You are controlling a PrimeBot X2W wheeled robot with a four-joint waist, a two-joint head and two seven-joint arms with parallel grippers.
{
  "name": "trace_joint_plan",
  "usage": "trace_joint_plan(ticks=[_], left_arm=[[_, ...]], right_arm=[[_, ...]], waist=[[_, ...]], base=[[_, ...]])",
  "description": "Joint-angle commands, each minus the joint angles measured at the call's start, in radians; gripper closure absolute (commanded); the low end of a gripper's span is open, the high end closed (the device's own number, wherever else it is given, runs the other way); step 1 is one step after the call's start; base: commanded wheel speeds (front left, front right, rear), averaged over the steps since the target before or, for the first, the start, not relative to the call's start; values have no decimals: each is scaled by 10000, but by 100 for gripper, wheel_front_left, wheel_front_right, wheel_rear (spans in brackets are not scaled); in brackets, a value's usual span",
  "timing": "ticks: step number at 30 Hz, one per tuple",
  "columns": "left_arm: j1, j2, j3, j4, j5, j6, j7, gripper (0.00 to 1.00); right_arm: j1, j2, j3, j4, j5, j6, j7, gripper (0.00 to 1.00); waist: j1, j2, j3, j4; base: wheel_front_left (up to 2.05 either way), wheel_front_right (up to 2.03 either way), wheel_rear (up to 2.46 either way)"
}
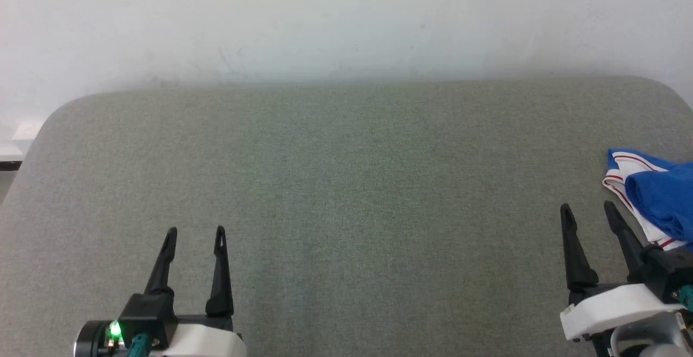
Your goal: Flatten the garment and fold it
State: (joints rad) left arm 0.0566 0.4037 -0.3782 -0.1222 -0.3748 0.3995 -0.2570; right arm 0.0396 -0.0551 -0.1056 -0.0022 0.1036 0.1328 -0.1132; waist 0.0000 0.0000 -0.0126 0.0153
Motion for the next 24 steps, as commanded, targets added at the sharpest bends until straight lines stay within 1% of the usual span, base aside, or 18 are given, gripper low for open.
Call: trace_joint_plan(ticks=[1,9,20,21,24], left_arm=[[168,-134,61,53,30,-41,-46,0],[480,-706,327,365,67,-460,-47,0],[536,-1149,846,547,325,-947,-47,0],[450,-1130,805,509,251,-912,8,100],[448,-1136,800,506,251,-915,22,100]], right_arm=[[150,43,-66,77,-21,-21,-144,0],[378,47,-29,574,-97,-21,-858,0],[161,48,8,780,-305,-21,-974,0],[260,10,46,768,-237,0,-904,100],[261,2,66,769,-238,0,-894,100]], waist=[[0,0,-10,6],[0,0,5,-51],[0,0,126,-99],[0,0,122,-98],[1,0,123,-99]], base=[[0,0,0],[0,0,0],[0,0,0],[0,0,0],[0,0,0]])
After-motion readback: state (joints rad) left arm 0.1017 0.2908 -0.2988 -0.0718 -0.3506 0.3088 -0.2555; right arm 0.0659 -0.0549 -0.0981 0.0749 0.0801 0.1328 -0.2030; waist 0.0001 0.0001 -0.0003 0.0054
